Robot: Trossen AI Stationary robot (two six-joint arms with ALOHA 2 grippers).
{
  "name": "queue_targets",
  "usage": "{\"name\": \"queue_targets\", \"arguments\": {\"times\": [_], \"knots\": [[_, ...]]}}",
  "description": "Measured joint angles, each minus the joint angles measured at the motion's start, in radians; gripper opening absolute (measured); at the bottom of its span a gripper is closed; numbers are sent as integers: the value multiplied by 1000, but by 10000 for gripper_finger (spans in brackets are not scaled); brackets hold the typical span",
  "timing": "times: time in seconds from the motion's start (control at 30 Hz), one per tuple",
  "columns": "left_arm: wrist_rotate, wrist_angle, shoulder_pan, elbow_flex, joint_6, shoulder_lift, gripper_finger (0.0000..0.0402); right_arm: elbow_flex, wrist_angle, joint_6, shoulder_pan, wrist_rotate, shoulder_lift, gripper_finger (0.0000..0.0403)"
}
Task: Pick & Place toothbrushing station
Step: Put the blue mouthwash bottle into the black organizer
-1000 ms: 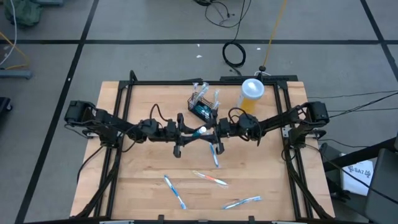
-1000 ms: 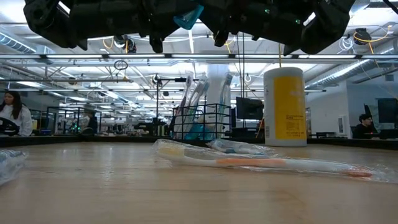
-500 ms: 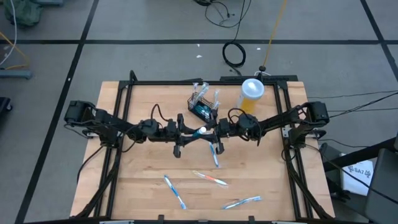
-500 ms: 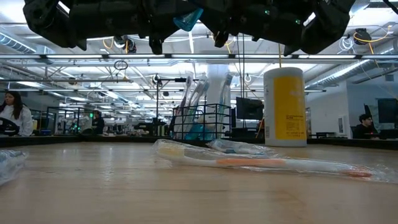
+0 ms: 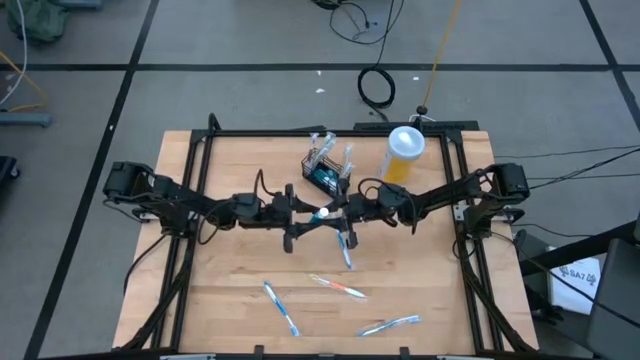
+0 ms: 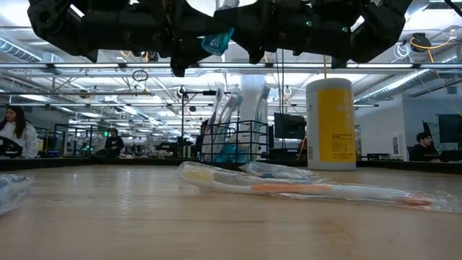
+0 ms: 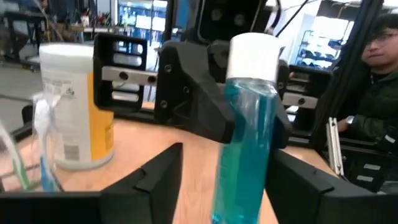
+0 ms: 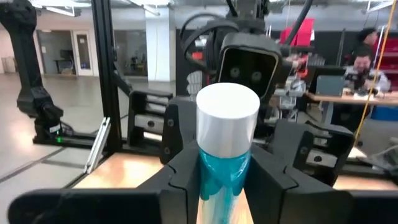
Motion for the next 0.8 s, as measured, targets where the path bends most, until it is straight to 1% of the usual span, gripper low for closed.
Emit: {"name": "queue_targets", "arguments": {"times": [0.17, 0.33, 0.4, 0.53, 0.63, 0.73, 0.8], "knots": [[-1, -109, -1, 0, -25, -33, 237, 1, -211, 0, -1, 0, -56, 88], [-37, -301, -2, 17, -49, -114, 241, -4, -433, 0, 7, -1, -111, 88], [-44, -417, -2, 42, -58, -149, 241, -4, -472, 0, 15, -3, -116, 88], [-98, -699, -2, 192, -20, -177, 241, -3, -522, 0, 15, -4, -116, 89], [-116, -909, -3, 329, 35, -158, 241, -3, -555, 1, 15, 0, -98, 89], [-113, -1042, -2, 441, 50, -111, 241, -4, -572, 1, 19, -1, -95, 89], [-92, -1080, -3, 496, 47, -74, 241, -3, -568, -2, 21, -1, -96, 89]]}}
